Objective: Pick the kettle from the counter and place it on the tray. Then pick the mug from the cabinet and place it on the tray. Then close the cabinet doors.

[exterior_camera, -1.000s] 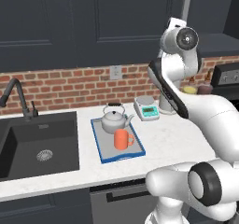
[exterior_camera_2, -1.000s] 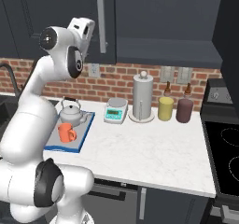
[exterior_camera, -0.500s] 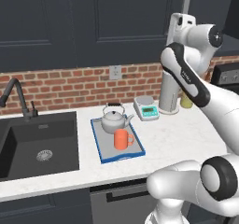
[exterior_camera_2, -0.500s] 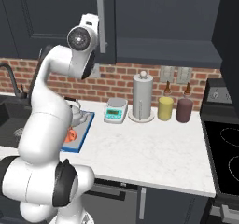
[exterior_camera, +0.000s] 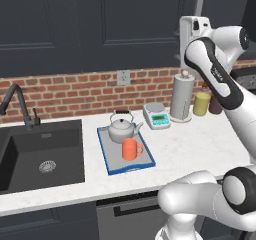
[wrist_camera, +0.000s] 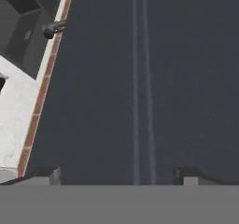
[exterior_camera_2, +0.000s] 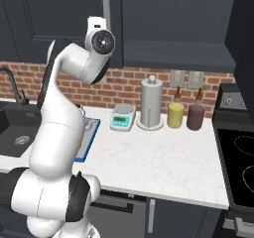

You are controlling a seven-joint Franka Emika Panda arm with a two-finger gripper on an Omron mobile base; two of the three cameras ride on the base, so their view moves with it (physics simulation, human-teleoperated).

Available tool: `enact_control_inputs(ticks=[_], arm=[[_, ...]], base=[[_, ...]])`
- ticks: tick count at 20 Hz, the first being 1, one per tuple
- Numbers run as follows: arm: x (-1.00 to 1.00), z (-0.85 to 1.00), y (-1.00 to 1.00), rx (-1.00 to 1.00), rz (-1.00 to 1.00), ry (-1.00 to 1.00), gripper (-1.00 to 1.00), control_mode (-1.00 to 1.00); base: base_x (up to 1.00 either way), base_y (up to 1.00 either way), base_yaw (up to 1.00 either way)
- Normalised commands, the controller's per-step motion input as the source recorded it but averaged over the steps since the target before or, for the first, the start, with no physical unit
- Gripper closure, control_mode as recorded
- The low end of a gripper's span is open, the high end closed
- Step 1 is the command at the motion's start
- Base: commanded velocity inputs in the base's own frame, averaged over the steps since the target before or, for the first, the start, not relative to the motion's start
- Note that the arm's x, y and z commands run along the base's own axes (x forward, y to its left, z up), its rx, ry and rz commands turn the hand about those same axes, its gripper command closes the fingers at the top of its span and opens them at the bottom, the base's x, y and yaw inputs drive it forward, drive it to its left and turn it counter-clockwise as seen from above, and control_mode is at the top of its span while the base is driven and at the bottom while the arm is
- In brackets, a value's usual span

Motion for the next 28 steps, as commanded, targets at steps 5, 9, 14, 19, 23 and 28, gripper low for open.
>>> enact_control_inputs(ticks=[5, 9, 14, 19, 23, 28], arm=[[-0.37, 0.19, 0.07, -0.08, 0.1, 0.0, -1.0, -1.0], [-0.55, 0.2, 0.0, -0.02, 0.0, 0.0, -1.0, -1.0], [-0.75, 0.15, 0.0, 0.0, -0.05, -0.01, -1.0, -1.0], [-0.84, 0.08, 0.03, 0.08, -0.25, -0.02, -1.0, -1.0], [-0.83, 0.05, 0.0, 0.23, -0.35, 0.0, -1.0, -1.0], [-0.87, 0.06, -0.09, 0.45, -0.05, 0.0, -1.0, -1.0]], base=[[0.0, 0.0, 0.0], [0.0, 0.0, 0.0], [0.0, 0.0, 0.0], [0.0, 0.0, 0.0], [0.0, 0.0, 0.0], [0.0, 0.0, 0.0]])
